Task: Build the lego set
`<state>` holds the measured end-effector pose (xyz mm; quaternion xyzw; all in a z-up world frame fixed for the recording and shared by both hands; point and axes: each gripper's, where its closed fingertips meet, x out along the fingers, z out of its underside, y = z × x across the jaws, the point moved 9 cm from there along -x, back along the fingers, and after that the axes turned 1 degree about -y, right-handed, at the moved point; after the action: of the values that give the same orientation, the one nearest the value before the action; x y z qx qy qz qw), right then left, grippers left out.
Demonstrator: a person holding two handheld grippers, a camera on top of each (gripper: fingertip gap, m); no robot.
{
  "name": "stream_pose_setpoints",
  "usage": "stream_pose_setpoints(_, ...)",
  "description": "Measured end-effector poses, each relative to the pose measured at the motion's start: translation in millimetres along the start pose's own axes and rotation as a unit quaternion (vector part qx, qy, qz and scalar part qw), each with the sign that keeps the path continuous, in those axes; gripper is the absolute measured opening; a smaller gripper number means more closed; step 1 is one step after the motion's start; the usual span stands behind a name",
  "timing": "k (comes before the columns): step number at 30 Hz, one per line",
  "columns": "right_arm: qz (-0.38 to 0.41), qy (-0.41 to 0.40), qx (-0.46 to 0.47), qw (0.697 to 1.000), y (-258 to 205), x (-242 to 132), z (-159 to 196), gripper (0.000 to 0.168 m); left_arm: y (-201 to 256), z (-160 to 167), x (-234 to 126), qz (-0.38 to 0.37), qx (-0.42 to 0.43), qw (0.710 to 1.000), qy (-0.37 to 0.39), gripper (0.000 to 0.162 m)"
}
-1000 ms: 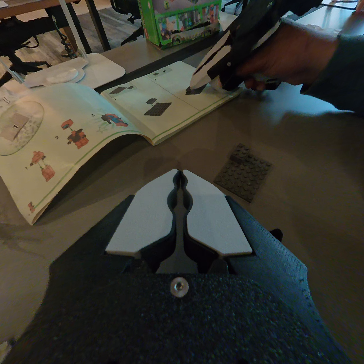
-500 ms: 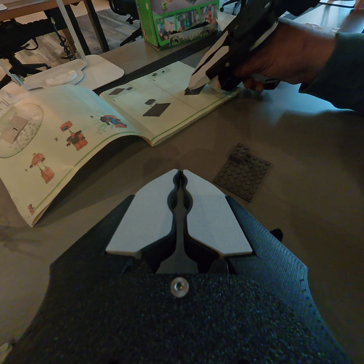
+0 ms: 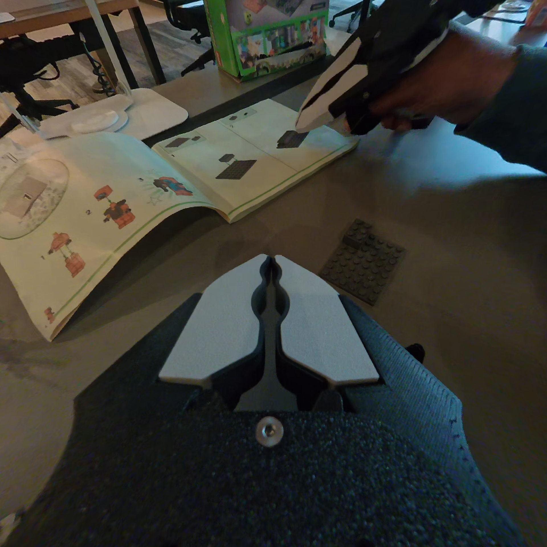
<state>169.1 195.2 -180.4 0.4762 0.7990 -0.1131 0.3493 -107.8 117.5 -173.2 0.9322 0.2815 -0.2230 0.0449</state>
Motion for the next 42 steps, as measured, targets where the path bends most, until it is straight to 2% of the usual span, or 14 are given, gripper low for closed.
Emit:
stream_pose_setpoints(13,0.004,-0.014,-0.015,1.000,-5,21,-4,0.000,2,0,1,0.011,0.000,1.000,-0.002,0.000)
stream_pose_setpoints(24,-0.007,0.001,0.008,1.000,-1,20,-2,0.000,2,0,1,0.015,-0.001,1.000,-0.001,0.000)
stream_pose_setpoints(33,-0.018,0.098,0.073,0.992,28,-34,-6,0.000,-2,-1,-1,0.002,-0.012,1.000,-0.001,0.000)
stream_pose_setpoints(37,-0.037,0.116,0.076,0.990,13,-49,-8,0.000,-8,2,-1,0.002,-0.047,0.999,-0.012,0.000)
stream_pose_setpoints(42,-0.036,0.118,0.071,0.990,-21,-75,-8,0.000,-14,4,-2,-0.017,-0.051,0.998,-0.016,0.000)
